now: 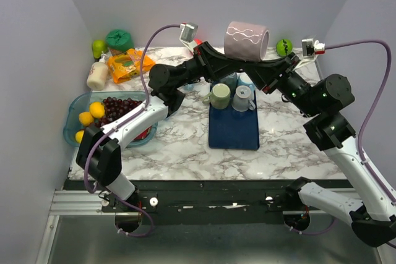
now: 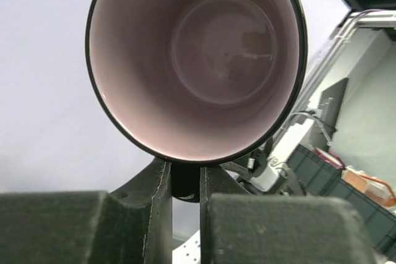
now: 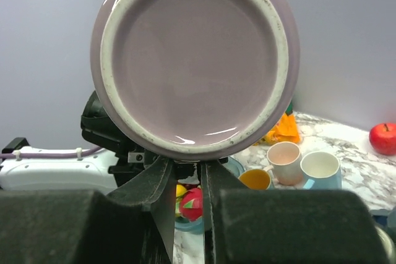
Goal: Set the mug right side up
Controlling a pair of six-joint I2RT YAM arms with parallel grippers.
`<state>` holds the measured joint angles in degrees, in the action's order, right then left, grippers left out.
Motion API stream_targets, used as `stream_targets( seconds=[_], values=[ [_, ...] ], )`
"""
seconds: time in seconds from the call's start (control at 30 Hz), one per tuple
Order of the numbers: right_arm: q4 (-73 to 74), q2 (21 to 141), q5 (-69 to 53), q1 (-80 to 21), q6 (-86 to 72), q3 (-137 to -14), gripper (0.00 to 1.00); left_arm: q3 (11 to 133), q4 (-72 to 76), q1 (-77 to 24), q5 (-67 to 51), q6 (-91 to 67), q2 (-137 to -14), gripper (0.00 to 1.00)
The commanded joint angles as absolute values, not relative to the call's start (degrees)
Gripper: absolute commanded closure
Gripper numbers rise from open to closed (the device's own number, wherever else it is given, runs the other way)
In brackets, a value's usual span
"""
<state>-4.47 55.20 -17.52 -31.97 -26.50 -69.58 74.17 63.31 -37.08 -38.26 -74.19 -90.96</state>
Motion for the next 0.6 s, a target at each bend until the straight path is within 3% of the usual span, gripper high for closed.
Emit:
stream_targets(
  seconds=[0.0,0.03,0.37,0.4,0.57],
  values=[
    [-0.2,54.4,-12.5,-32.8,-26.7,-67.1,0.65,74.8,48.5,-37.7,-32.5,-64.1,-86.1,1.0],
    [1.6,54.2,-11.9,-32.8,-26.9,-66.9,0.54,74.7,45.9,-37.7,-31.6,-60.8,-84.7,1.0],
    [12.8,51.7,4.1,-32.8,-29.2,-63.7,0.17,80.8,3.7,-37.5,-12.9,-35.5,-79.4,1.0],
    [14.4,51.3,6.7,-32.8,-29.9,-63.5,0.01,81.1,-2.2,-37.5,-11.2,-33.7,-79.2,1.0],
    [21.8,50.3,15.4,-32.8,-30.0,-62.9,0.0,82.5,-16.8,-37.5,1.3,-24.4,-78.6,1.0]
  ],
)
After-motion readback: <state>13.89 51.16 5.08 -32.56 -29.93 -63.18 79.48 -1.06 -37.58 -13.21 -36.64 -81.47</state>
